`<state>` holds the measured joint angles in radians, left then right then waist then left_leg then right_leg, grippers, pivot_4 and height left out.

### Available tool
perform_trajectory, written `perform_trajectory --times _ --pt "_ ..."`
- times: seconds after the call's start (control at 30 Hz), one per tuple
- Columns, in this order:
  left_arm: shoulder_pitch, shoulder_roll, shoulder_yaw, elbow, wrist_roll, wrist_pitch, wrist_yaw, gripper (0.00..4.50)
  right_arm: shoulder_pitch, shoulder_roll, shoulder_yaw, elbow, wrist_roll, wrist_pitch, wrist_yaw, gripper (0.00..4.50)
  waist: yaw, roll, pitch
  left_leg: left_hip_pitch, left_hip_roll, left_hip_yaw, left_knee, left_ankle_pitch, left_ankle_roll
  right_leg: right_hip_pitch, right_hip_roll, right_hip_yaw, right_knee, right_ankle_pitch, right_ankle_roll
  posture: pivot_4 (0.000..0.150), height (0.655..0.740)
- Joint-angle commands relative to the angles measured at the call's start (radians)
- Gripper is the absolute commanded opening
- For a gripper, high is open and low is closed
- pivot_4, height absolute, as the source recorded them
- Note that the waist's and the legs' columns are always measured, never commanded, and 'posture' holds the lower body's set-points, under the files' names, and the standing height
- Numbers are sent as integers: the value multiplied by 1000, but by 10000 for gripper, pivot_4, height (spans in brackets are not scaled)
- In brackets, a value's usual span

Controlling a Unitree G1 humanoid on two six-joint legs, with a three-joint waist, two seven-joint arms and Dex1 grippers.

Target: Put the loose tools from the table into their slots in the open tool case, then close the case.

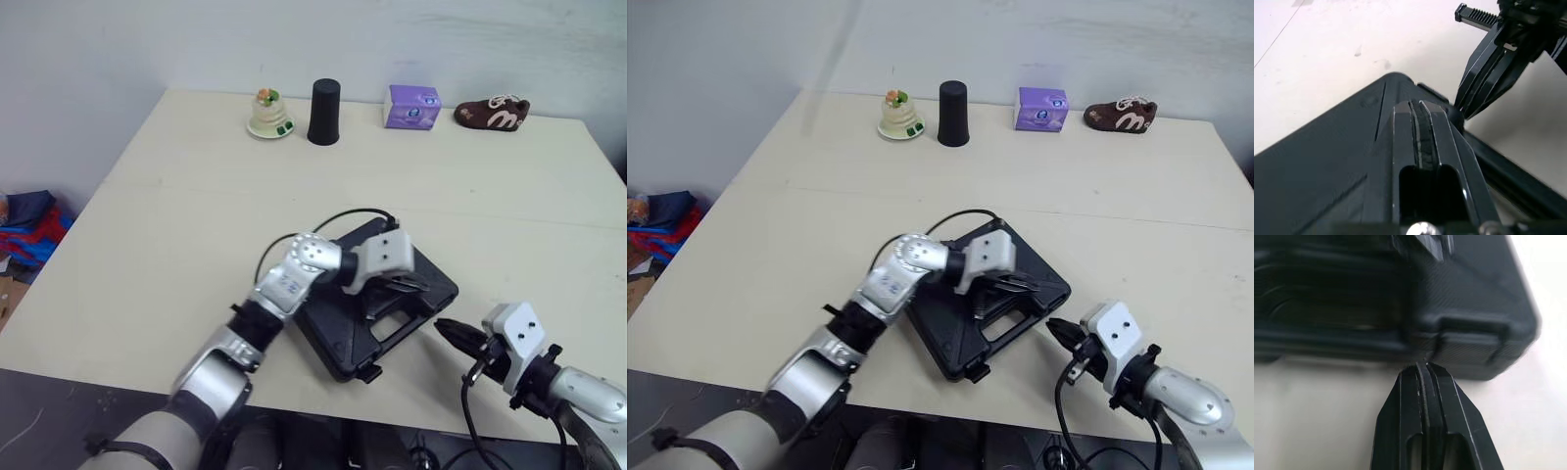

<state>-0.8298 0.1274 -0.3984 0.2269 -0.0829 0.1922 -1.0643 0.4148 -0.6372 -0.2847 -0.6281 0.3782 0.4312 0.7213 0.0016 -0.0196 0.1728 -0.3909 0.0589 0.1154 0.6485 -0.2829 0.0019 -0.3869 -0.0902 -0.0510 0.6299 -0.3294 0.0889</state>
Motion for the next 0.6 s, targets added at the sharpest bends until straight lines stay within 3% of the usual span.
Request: perform_trajectory --times 0.03,0.17,0.3,0.6 --pt "31 73 46 -212 -128 17 -124 309 61 -27 0 -62 10 -45 60 0 3 1 0 0 0 1 0 2 -3 0 1 0 0 0 0 1500 7400" --pt "147 219 44 -326 -145 -57 -217 309 107 -58 123 -71 -61 -116 110 0 -6 2 0 4 0 4 0 1 -3 3 1 0 -2 0 0 1500 7400" --pt "228 299 16 -373 -91 -84 -208 309 99 -66 208 -61 -85 -138 119 0 -2 2 0 4 1 3 1 -1 1 3 2 1 -2 0 1 1500 7400" --pt "310 350 -84 -372 49 -79 -136 309 15 -80 305 -34 -105 -129 128 0 1 2 0 4 0 1 1 -3 3 5 -3 3 -3 0 -1 1500 7400"
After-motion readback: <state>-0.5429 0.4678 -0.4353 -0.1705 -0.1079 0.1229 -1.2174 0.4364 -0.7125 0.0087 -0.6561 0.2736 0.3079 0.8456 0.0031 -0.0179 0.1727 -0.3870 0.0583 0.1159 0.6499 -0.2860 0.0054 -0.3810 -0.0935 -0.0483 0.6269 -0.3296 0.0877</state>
